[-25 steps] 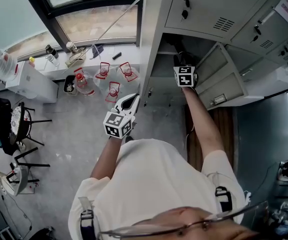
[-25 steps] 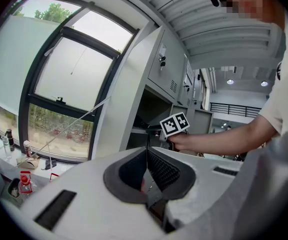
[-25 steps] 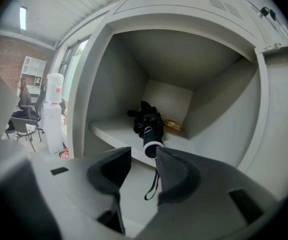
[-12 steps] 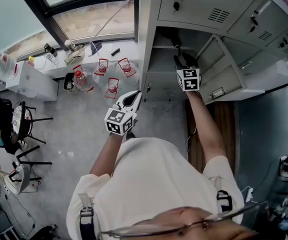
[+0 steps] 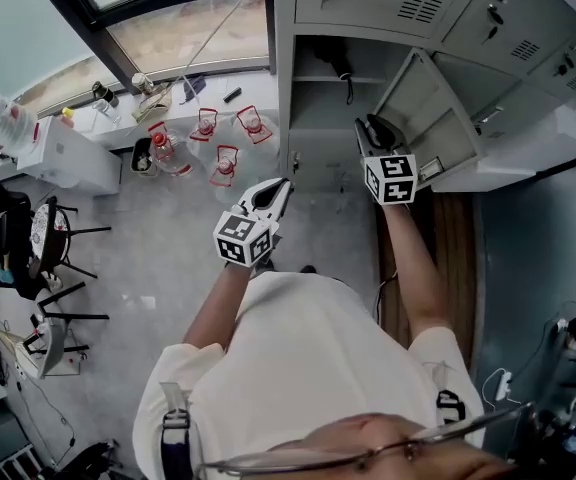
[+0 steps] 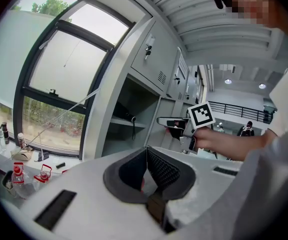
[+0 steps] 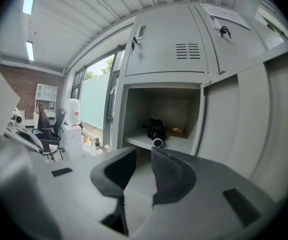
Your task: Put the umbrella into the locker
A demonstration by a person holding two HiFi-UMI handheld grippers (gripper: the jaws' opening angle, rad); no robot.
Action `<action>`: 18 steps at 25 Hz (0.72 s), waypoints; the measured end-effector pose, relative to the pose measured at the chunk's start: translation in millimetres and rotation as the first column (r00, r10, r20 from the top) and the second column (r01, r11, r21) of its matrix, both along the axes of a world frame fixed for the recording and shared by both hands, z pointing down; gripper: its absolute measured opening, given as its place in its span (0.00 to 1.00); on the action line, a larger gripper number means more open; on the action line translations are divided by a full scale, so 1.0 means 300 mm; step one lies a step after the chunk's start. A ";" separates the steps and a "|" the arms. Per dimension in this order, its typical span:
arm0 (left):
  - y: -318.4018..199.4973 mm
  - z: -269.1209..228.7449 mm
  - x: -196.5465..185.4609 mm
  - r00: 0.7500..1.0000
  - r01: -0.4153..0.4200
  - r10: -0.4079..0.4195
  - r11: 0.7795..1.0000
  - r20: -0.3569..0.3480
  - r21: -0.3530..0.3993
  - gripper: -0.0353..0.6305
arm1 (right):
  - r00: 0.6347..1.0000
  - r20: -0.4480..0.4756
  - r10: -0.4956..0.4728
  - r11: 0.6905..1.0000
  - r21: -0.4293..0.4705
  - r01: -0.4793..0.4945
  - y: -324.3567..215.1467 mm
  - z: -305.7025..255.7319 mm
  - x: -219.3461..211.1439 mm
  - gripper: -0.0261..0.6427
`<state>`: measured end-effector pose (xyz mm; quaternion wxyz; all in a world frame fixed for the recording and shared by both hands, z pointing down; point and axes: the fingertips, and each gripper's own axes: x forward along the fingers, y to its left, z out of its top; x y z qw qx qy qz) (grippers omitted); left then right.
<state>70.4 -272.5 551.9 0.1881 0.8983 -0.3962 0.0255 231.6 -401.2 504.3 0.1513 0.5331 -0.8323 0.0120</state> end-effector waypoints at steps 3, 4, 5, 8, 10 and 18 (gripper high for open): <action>0.024 -0.003 0.015 1.000 0.027 -0.027 1.000 -0.016 0.001 0.06 | 0.999 0.043 -0.001 1.000 -0.007 0.001 0.073 0.007 0.027 0.17; 0.033 -0.004 0.017 0.999 0.038 -0.037 0.999 -0.017 0.004 0.06 | 0.999 0.053 -0.005 1.000 -0.014 0.005 0.095 0.017 0.032 0.17; 0.044 -0.003 0.018 0.999 0.047 -0.047 0.999 -0.016 0.005 0.06 | 0.998 0.060 -0.009 1.000 -0.022 0.010 0.114 0.028 0.037 0.16; 0.084 0.016 0.019 0.998 0.067 -0.067 0.998 -0.006 -0.005 0.06 | 0.997 0.072 -0.022 0.999 -0.044 0.025 0.169 0.063 0.049 0.14; 0.112 0.026 0.017 0.997 0.077 -0.077 0.997 -0.019 -0.026 0.06 | 0.996 0.082 -0.031 0.998 -0.055 0.036 0.204 0.077 0.052 0.13; 0.164 -0.046 -0.036 0.992 0.101 -0.101 0.995 -0.073 -0.002 0.06 | 0.983 0.185 -0.018 0.997 -0.075 0.032 0.326 0.088 0.037 0.08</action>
